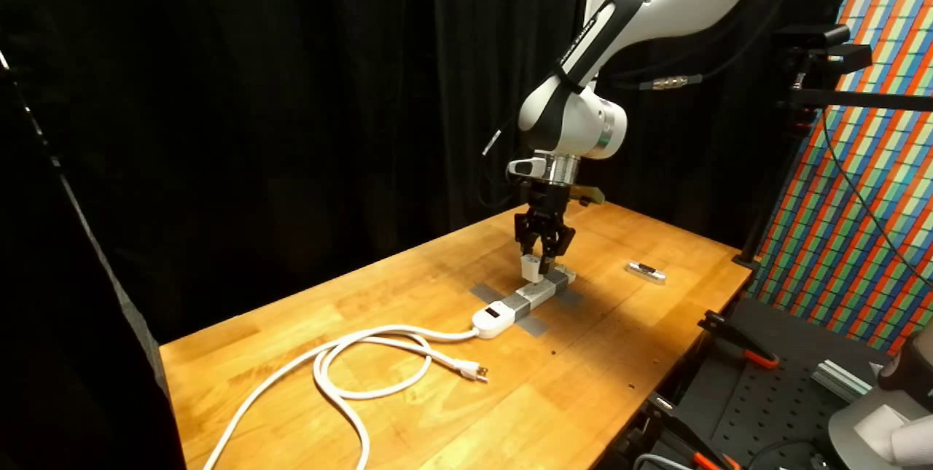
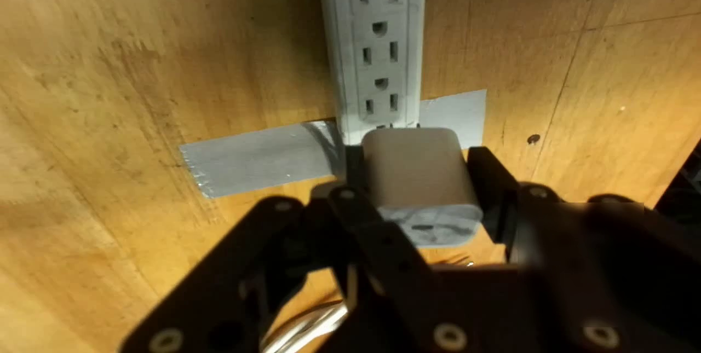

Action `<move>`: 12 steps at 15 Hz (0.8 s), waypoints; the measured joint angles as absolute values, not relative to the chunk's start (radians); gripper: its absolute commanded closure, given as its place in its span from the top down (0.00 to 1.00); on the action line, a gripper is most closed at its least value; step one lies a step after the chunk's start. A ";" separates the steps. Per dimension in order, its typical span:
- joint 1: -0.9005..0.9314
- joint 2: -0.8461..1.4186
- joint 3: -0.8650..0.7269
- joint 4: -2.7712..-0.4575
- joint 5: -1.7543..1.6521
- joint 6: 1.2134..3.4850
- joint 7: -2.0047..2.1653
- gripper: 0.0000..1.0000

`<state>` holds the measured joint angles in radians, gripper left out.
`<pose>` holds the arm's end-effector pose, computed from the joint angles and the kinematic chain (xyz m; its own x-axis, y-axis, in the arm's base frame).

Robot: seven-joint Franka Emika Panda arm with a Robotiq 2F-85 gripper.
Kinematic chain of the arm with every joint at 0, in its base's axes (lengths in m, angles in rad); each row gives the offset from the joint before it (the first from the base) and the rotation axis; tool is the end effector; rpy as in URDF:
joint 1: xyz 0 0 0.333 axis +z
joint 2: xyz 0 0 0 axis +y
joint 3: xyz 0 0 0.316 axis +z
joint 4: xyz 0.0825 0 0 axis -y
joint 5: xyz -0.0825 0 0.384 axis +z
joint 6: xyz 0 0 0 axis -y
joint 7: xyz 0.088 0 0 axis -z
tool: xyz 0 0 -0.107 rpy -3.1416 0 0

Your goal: Plug the charger head into the extension cable

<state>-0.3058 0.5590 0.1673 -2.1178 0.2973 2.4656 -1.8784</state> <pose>0.5437 -0.0722 0.1320 0.1184 0.9530 0.2789 0.9840 -0.0750 -0.1615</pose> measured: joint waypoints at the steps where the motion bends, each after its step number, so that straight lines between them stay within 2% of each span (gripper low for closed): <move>1: -0.306 0.563 0.165 -2.113 0.297 2.473 -1.878 0.23; 12: -0.312 0.624 0.138 -2.065 0.297 2.487 -1.878 0.23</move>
<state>-0.3117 0.6236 0.1380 -2.0650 0.2969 2.4869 -1.8783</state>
